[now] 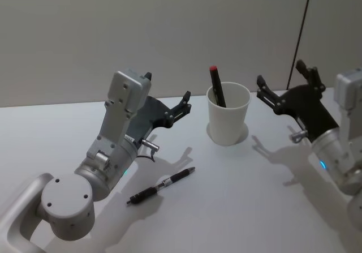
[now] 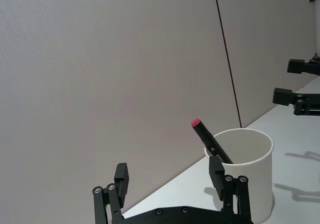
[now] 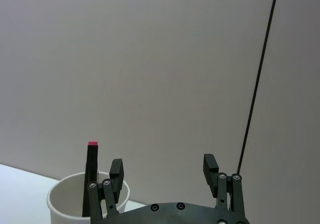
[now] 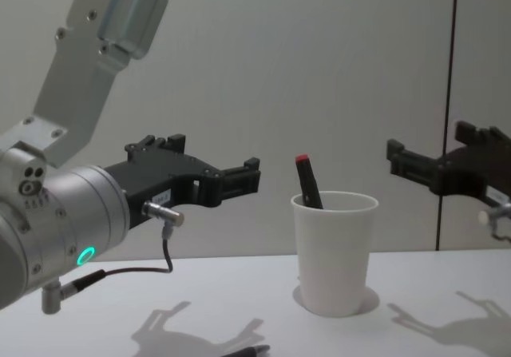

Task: Place the pen into the pen holder.

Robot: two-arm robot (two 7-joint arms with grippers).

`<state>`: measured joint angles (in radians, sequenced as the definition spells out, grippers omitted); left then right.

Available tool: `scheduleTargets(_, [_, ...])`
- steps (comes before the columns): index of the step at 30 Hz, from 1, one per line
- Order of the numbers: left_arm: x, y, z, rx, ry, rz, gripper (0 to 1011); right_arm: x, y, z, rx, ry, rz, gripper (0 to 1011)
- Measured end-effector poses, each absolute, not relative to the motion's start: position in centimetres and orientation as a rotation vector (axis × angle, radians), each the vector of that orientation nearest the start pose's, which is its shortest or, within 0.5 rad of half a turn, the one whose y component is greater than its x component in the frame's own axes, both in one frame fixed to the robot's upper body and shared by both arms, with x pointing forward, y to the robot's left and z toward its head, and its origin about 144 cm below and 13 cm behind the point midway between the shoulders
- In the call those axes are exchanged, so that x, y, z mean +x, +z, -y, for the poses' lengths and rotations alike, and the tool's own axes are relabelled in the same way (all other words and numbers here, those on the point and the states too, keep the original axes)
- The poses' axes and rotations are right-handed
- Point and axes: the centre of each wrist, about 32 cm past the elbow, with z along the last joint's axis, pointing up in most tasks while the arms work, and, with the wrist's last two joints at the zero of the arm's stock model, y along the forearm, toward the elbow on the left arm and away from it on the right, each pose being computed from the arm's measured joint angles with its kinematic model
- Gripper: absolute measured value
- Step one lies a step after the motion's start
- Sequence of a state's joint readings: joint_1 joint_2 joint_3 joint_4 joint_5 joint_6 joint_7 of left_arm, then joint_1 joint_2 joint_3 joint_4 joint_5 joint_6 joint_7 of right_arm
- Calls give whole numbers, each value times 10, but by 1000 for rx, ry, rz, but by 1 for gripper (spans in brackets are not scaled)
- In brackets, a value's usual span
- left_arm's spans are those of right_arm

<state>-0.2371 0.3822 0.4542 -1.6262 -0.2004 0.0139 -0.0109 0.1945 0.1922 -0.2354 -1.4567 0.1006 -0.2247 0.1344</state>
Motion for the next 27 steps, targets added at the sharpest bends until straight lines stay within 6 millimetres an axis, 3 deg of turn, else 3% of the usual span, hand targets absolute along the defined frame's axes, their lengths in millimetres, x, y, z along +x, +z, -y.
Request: scheduleTargets(27, [492, 1204, -198, 61, 1124, 268, 1001, 445, 1188, 237, 28, -1231, 79, 1001])
